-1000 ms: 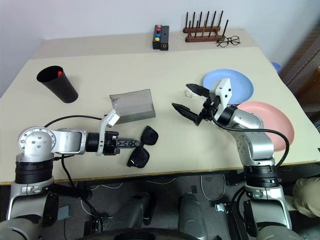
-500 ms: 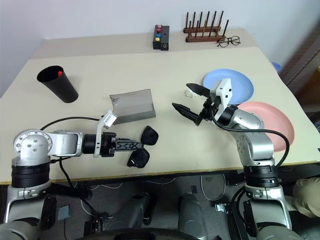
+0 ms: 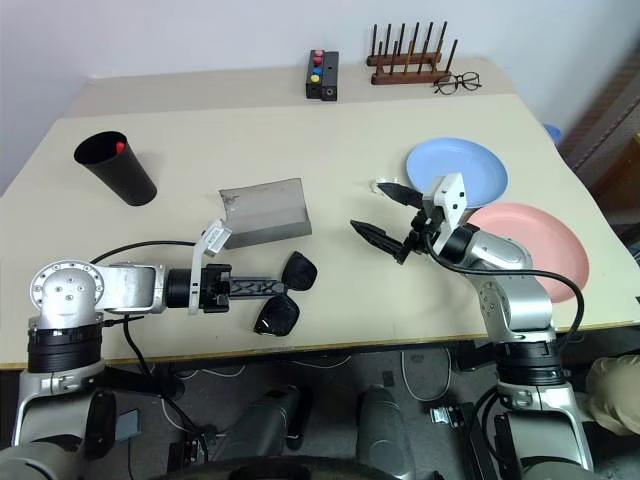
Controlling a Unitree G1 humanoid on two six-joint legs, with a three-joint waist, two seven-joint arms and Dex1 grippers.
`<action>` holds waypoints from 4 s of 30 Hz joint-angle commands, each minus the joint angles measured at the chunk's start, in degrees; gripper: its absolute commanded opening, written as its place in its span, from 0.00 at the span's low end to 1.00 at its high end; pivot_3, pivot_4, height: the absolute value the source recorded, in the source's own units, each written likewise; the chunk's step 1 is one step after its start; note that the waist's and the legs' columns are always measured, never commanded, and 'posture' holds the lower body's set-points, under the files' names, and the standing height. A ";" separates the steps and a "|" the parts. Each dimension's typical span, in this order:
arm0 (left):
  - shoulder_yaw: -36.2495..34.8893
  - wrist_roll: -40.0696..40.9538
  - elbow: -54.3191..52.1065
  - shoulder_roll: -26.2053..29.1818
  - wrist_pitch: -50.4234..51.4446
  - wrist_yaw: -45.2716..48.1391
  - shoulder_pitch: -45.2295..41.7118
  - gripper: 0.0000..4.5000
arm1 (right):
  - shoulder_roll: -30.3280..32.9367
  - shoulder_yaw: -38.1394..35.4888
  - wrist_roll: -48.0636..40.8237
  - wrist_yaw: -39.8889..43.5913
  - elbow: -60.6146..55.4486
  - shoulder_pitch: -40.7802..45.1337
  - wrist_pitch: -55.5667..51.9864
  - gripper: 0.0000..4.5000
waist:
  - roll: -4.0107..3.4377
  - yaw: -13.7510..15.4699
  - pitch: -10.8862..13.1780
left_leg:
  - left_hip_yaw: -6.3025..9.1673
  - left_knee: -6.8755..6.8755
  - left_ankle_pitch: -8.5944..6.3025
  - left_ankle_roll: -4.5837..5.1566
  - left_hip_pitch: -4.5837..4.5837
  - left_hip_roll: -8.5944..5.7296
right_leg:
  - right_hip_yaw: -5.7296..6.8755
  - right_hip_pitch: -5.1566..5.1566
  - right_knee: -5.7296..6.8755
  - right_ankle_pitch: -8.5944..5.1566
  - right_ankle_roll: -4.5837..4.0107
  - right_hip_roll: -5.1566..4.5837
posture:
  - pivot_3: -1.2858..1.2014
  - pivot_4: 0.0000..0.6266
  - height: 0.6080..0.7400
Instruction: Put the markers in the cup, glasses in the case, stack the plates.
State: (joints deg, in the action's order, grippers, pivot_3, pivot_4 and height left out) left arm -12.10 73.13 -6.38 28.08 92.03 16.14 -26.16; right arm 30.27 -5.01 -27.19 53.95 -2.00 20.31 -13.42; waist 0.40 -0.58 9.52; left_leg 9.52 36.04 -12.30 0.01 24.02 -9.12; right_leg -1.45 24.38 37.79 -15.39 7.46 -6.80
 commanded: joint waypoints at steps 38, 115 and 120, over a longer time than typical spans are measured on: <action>10.31 -16.70 -3.88 -0.14 -5.91 8.24 -3.31 0.33 | 16.30 -7.69 -5.91 17.44 -6.83 -14.84 -1.93 1.00 | 0.03 1.28 0.02 | -0.03 0.02 -0.08 0.12 0.01 0.02 | 0.01 -0.14 -0.26 0.00 0.01 -0.09 | 0.52 0.24 1.00; 28.17 -77.67 74.31 1.59 -90.52 72.92 -46.39 0.01 | 11.03 -5.54 -1.87 12.91 -1.20 -10.63 3.26 1.00 | 0.25 -0.19 0.14 | -0.03 0.21 0.00 0.05 0.35 -0.03 | 0.16 0.01 -0.37 0.14 0.24 0.04 | 0.52 0.24 1.00; 28.21 -78.73 74.44 1.65 -91.12 73.51 -46.39 0.01 | 11.47 -7.49 -2.63 12.33 -2.23 -12.07 2.73 1.00 | 0.24 -0.23 0.14 | -0.03 0.24 -0.02 0.07 0.35 -0.04 | 0.16 0.01 -0.32 0.14 0.24 0.04 | 0.52 0.24 1.00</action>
State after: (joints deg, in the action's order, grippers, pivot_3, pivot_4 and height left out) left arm 16.84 -4.77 67.88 29.26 1.61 89.23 -71.48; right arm 41.03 -10.47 -28.49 66.45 -2.15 8.42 -10.97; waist 0.65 -0.81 9.66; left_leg 9.49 36.28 -12.33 0.11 24.36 -9.15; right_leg -1.28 24.38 37.46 -15.25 7.71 -6.76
